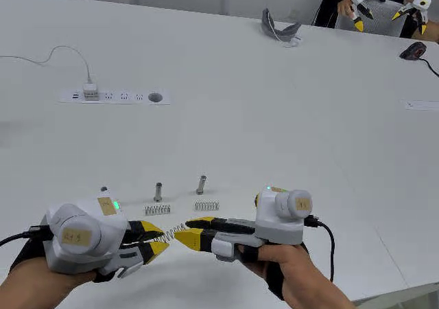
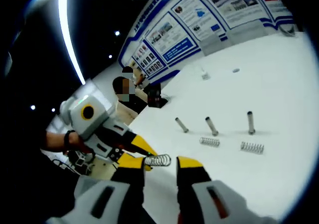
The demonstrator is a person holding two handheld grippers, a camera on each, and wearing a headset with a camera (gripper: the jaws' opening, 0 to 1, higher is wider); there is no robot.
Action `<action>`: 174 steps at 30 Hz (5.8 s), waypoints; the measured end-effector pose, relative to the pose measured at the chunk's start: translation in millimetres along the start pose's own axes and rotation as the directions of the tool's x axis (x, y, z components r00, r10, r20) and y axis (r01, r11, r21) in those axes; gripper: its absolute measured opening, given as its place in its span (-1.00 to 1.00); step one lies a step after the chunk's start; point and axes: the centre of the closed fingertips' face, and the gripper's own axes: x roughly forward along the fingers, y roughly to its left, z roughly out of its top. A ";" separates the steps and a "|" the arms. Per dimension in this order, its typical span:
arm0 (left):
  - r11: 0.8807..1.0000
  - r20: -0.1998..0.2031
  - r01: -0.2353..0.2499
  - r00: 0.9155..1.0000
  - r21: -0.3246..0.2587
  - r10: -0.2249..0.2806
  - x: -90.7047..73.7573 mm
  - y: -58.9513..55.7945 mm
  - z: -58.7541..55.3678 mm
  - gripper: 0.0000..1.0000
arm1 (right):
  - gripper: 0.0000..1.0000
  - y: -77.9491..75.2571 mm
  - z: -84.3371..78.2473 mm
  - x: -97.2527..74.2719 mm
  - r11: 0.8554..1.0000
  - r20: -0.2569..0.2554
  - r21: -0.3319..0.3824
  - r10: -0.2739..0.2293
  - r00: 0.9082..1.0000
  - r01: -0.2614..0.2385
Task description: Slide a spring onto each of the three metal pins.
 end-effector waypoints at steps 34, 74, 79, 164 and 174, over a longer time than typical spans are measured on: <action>1.000 0.044 0.029 0.999 0.001 -0.029 1.7 3.9 13.3 -0.81 | -0.76 22.6 24.7 5.5 0.979 -0.165 -0.172 0.081 0.983 -0.109; 1.000 0.066 -0.004 0.998 -0.027 0.005 -22.9 11.1 -2.7 -0.80 | -0.75 43.5 -2.5 41.7 0.745 -0.671 -0.466 0.054 0.740 -0.478; 0.998 0.056 -0.031 0.998 -0.054 0.034 -28.4 16.8 -11.3 -0.79 | -0.75 45.4 -4.8 52.8 0.740 -0.671 -0.468 0.059 0.739 -0.483; 0.809 -0.092 -0.408 0.908 -0.422 0.410 -118.4 93.2 -118.2 0.39 | -0.75 -26.4 46.9 173.2 0.596 -0.651 -0.663 -0.162 0.741 -0.452; 0.804 -0.090 -0.410 0.906 -0.431 0.414 -121.0 95.6 -117.7 0.41 | -0.75 -29.6 40.8 181.1 0.589 -0.671 -0.655 -0.167 0.722 -0.473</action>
